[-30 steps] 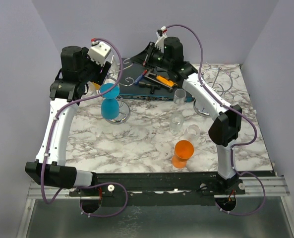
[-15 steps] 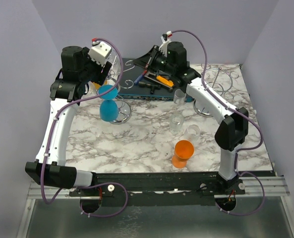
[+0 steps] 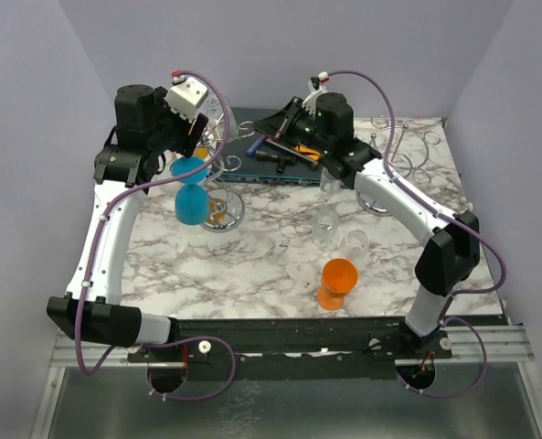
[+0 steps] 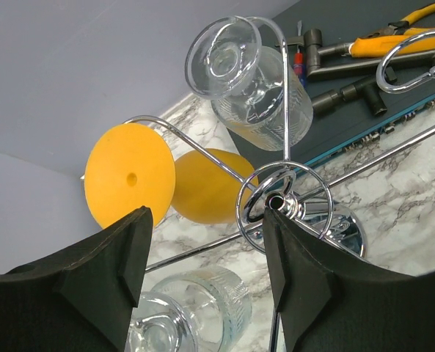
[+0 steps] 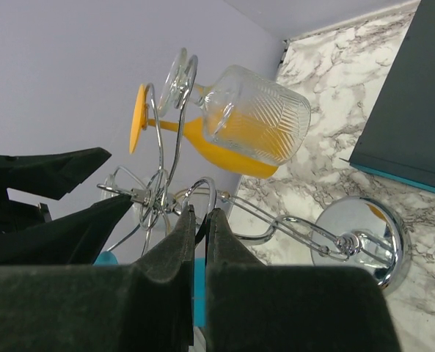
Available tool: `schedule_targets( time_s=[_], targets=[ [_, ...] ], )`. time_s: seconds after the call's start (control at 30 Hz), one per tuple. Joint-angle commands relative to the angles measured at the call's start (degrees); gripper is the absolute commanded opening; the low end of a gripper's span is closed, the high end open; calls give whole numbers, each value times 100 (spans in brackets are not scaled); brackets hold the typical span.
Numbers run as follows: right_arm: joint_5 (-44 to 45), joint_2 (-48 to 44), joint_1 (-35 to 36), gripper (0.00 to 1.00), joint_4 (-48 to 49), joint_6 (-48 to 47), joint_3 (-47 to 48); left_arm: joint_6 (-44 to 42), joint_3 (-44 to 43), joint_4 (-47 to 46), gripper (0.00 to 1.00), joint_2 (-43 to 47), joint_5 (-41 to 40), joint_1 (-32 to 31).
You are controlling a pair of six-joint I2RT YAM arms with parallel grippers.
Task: Place the wine glass upside down on the wine glass rack
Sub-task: Adjust the wine rack at the center of the board.
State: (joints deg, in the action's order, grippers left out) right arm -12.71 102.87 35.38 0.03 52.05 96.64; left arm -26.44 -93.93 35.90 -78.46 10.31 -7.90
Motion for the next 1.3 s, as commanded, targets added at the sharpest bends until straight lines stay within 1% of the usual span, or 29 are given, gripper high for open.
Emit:
schedule_targets(
  time_s=[0.0,0.4,0.73,0.83,0.93,0.97,1.07,1.1,1.27],
  targets=[
    [-310,-281,335,0,-56,-171,-341,-85,77,-197,67,-133,-187,67],
    [-2,-737,682,0,276,-106,-1161,-94,165,-207,67,-64,-196,64],
    [240,-1024,874,0,269,-150,-1406,-165,316,-207,67,138,-231,62],
    [312,-1109,890,0,297,-141,-1548,-169,364,-198,67,237,-175,66],
    [460,-1137,892,1,166,-251,-1483,-125,358,-125,68,322,-75,56],
    [512,-1138,892,3,111,-307,-1434,-125,358,-100,69,345,-77,56],
    [754,-1194,887,22,7,-530,-1283,-116,366,-11,70,395,-125,58],
    [818,-1222,888,25,-185,-595,-1250,-116,375,18,71,430,-121,53],
    [1184,-1405,848,43,-451,-989,-1129,1,355,225,77,612,-34,58]
  ],
)
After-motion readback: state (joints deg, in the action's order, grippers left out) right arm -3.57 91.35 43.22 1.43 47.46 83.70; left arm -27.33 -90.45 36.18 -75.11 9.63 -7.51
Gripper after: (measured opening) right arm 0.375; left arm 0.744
